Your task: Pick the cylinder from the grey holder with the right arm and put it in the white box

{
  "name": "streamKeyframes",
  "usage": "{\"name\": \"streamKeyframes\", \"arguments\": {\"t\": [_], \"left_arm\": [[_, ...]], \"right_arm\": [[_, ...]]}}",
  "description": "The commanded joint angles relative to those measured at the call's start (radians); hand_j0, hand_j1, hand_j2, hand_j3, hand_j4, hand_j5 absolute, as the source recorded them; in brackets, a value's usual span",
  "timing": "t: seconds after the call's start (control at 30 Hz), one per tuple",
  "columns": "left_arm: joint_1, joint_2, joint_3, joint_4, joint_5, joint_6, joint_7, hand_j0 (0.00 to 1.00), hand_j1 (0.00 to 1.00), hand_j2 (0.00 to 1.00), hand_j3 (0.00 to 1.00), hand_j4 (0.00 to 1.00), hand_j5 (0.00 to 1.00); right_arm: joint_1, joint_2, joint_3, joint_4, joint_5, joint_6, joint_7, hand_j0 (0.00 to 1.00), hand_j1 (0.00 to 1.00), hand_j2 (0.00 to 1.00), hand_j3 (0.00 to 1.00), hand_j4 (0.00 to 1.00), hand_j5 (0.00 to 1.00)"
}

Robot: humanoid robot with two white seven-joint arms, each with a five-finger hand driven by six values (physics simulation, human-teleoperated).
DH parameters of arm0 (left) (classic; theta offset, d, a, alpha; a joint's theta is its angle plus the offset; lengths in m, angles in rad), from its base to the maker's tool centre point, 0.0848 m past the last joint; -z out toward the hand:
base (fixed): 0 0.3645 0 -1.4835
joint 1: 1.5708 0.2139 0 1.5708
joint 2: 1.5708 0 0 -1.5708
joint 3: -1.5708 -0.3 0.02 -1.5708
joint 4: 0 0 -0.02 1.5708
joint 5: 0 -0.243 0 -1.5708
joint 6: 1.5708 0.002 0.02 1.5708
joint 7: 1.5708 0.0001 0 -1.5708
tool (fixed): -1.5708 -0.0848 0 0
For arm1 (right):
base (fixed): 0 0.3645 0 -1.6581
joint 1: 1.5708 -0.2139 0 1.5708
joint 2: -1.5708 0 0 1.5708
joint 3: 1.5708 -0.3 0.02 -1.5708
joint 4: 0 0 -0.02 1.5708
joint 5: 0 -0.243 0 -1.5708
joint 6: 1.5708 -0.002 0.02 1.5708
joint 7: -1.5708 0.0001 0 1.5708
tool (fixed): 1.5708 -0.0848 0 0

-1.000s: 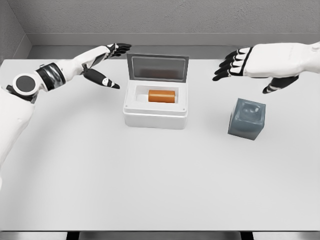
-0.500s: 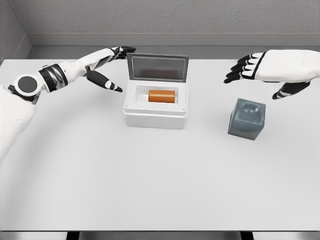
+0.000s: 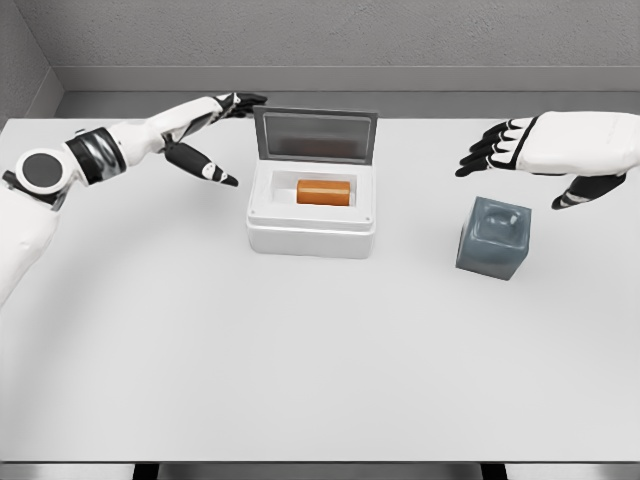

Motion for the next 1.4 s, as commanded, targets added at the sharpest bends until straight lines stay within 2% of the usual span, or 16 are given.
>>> {"name": "streamKeyframes", "arguments": {"t": [0.0, 0.73, 0.97, 1.07, 1.1, 1.17, 1.27, 1.37], "left_arm": [[0.0, 0.007, -0.008, -0.014, 0.013, 0.0, 0.0, 1.0, 1.0, 1.0, 1.0, 1.0, 1.0], [0.034, 0.068, -0.008, -0.114, 0.014, -0.001, 0.0, 1.0, 1.0, 1.0, 1.0, 1.0, 1.0], [0.064, 0.102, 0.004, -0.143, 0.01, -0.001, 0.0, 1.0, 1.0, 1.0, 1.0, 1.0, 1.0], [0.081, 0.145, 0.014, -0.128, 0.007, -0.012, 0.0, 1.0, 1.0, 1.0, 1.0, 1.0, 1.0], [0.09, 0.148, 0.04, -0.114, 0.007, -0.032, 0.0, 1.0, 1.0, 1.0, 1.0, 1.0, 1.0], [0.106, 0.148, 0.07, -0.049, 0.007, -0.099, 0.0, 1.0, 1.0, 1.0, 1.0, 1.0, 1.0], [0.106, 0.159, 0.072, -0.002, 0.008, -0.102, 0.0, 1.0, 1.0, 1.0, 1.0, 1.0, 1.0], [0.107, 0.162, 0.106, 0.052, 0.008, -0.102, 0.0, 1.0, 1.0, 1.0, 1.0, 1.0, 1.0]], "right_arm": [[0.0, 0.001, -0.001, 0.001, -0.005, 0.002, 0.0, 1.0, 1.0, 1.0, 1.0, 1.0, 1.0], [0.028, 0.012, -0.001, 0.022, 0.003, 0.002, 0.001, 1.0, 1.0, 1.0, 1.0, 1.0, 1.0], [0.041, 0.012, -0.003, 0.024, 0.006, 0.002, 0.003, 1.0, 1.0, 1.0, 1.0, 1.0, 1.0], [0.041, 0.012, -0.003, 0.024, 0.004, 0.002, 0.003, 1.0, 1.0, 1.0, 1.0, 1.0, 1.0], [0.041, 0.012, -0.003, 0.024, 0.004, 0.002, 0.003, 1.0, 1.0, 1.0, 1.0, 1.0, 1.0], [0.041, 0.012, -0.003, 0.024, 0.006, 0.002, 0.003, 1.0, 1.0, 1.0, 1.0, 1.0, 1.0], [0.043, 0.012, -0.003, 0.025, 0.004, 0.002, 0.021, 1.0, 1.0, 1.0, 1.0, 1.0, 1.0], [0.044, 0.01, -0.003, 0.024, 0.004, 0.002, 0.021, 1.0, 1.0, 1.0, 1.0, 1.0, 1.0]]}}
